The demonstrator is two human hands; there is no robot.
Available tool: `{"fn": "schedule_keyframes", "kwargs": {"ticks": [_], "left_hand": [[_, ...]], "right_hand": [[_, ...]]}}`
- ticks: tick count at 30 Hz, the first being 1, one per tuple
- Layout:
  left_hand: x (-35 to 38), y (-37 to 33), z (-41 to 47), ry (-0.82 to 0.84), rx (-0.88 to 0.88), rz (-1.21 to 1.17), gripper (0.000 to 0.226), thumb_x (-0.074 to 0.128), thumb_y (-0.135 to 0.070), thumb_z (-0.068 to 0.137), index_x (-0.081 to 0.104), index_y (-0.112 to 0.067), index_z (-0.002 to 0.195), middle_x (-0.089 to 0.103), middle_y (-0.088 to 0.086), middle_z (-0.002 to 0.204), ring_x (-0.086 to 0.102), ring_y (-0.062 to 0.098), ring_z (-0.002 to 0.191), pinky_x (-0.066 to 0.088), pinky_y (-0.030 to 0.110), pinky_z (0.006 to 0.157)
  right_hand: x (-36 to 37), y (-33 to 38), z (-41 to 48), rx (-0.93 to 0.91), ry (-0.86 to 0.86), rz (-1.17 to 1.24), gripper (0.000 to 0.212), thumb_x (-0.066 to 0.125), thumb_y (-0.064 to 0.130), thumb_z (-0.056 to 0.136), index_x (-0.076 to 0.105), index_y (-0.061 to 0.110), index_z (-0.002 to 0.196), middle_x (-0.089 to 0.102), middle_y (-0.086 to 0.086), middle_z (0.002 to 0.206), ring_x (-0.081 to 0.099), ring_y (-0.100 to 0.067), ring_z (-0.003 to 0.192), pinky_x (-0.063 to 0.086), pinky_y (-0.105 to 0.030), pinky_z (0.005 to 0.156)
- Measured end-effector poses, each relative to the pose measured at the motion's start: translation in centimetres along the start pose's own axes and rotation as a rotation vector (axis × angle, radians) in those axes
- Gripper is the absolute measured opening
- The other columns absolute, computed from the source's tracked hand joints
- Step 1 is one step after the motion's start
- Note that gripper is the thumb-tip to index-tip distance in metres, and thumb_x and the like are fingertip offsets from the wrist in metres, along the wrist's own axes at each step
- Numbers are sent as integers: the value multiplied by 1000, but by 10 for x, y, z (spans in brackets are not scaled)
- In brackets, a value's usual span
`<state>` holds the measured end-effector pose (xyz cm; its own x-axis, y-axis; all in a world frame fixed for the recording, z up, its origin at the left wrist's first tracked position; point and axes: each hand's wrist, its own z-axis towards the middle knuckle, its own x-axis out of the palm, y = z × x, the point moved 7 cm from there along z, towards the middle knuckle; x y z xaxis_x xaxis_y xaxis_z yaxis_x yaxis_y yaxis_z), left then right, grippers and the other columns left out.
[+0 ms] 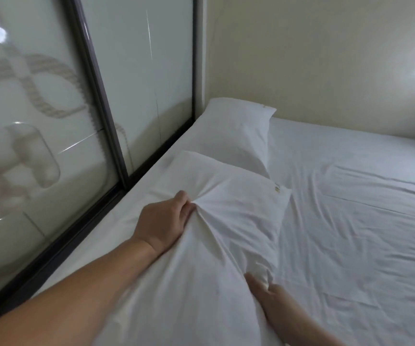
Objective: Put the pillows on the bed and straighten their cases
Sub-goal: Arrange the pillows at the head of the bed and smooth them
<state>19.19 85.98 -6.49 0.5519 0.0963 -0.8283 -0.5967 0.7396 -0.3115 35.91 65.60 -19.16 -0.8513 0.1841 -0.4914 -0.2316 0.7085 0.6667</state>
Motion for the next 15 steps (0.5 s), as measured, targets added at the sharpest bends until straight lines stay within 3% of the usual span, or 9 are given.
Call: {"fn": "schedule_keyframes", "kwargs": {"ticks": [2,3,5,7,8,10,13,15], "left_hand": [[-4,44,-25,44,-153,63,21,46,-36,94,57,-18,89,67,3,85,59,33,80,32,35,65],[-8,73,-44,44,-308,101,26,45,-42,93,58,-20,99,67,4,99,56,33,92,35,38,72],[-5,128,-92,145,-726,138,64,38,-67,83,48,-20,126,58,10,125,49,36,114,37,48,91],[4,155,-130,323,-980,129,105,24,-89,65,28,-20,143,48,15,139,43,38,126,30,54,103],[7,160,-137,380,-1033,134,115,19,-95,57,23,-22,145,46,15,140,42,38,127,28,54,103],[5,167,-139,426,-1054,175,120,16,-99,52,32,-19,140,52,15,135,48,37,121,34,51,97],[-7,174,-132,331,-927,243,89,26,-84,72,51,-14,121,64,14,116,60,34,103,42,40,74],[-31,177,-133,120,-845,288,70,29,-71,83,56,-12,109,67,17,104,63,37,94,39,38,66]], "right_hand": [[9,4,6,62,57,-14,79,38,85,70,68,14,86,73,-2,66,67,-19,58,43,-20,50],[3,2,13,130,51,40,83,35,87,69,64,14,95,73,-7,73,64,-21,56,44,-22,52],[-12,1,28,237,17,164,91,37,89,66,54,13,114,68,-16,96,63,-27,67,48,-32,60],[-8,6,44,262,65,298,98,42,90,62,52,14,123,64,-18,108,65,-31,82,53,-38,67],[1,15,50,240,91,391,95,45,88,62,54,16,123,66,-16,110,66,-32,89,54,-41,73],[16,36,59,175,57,621,79,58,77,69,58,20,123,70,-11,110,67,-32,96,54,-45,82],[12,77,65,24,-75,677,59,66,53,81,55,15,126,70,-10,104,68,-29,89,54,-36,65],[2,95,67,-47,-157,618,40,64,41,84,59,14,113,70,-7,96,67,-25,81,49,-30,56]]}}
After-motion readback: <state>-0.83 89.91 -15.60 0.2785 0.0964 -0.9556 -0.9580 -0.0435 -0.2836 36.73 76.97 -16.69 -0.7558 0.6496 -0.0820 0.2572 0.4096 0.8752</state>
